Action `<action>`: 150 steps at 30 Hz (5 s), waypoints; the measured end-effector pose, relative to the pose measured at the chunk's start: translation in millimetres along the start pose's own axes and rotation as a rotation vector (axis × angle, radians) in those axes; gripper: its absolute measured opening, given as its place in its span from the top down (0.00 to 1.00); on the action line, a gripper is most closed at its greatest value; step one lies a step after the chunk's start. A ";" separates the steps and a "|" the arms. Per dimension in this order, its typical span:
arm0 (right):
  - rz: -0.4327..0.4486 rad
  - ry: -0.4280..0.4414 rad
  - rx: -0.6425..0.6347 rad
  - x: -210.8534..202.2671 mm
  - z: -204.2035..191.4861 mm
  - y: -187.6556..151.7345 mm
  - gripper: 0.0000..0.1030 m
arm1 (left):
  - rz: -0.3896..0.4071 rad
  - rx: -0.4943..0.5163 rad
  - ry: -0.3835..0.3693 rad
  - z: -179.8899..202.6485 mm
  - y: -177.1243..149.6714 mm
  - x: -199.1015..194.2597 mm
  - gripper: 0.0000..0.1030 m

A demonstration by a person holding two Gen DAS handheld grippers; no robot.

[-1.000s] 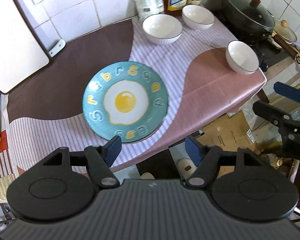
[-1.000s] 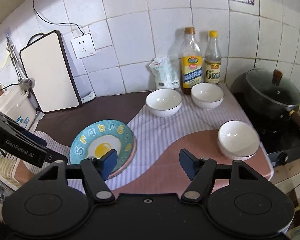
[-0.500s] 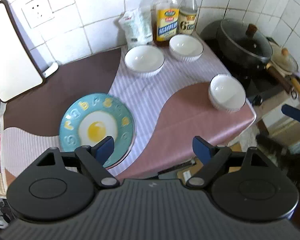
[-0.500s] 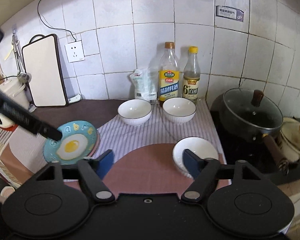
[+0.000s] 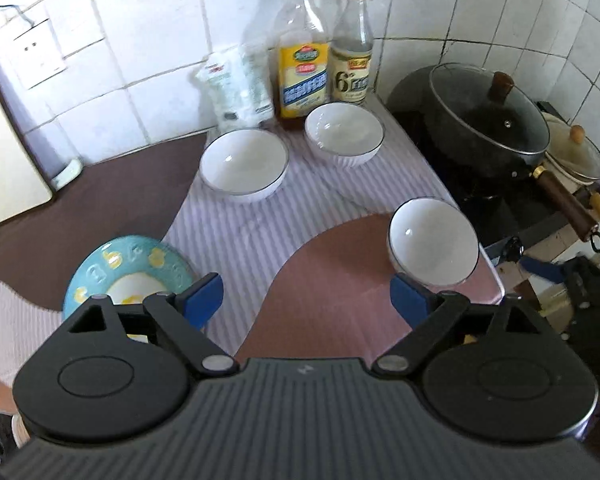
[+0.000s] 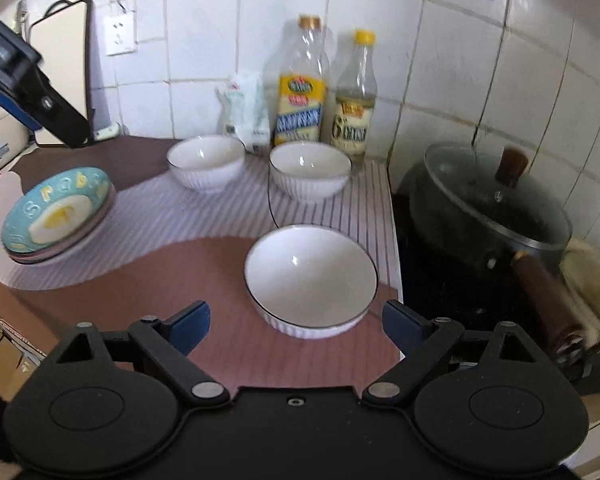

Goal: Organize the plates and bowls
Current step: 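Reach to a white ribbed bowl and grasp its rim with the left tool, then carry the bowl toward the plate stack, set it down, open the left tool, then grasp the rim of a second white bowl with the right tool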

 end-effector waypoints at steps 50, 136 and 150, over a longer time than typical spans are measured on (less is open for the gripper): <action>0.113 0.078 -0.089 73.5 -31.4 -22.5 0.10 | -0.224 -0.132 -0.085 44.2 -35.2 159.2 0.89; -0.041 0.178 0.430 78.5 69.4 128.7 0.42 | -0.023 -0.387 -0.126 -18.8 90.2 101.5 0.44; -0.134 0.170 0.367 194.2 107.2 122.8 0.54 | -0.015 -0.438 -0.066 7.0 101.7 201.3 0.44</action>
Point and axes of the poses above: each gripper's, at about its wrist camera, not at the fingertips, and x roughly the way its jaws point, z to its right, y to its top, the point moved 8 cm from there along x, roughly the way its jaws point, and after that the axes turned 11 degrees about -x, right-handed, at the moved point
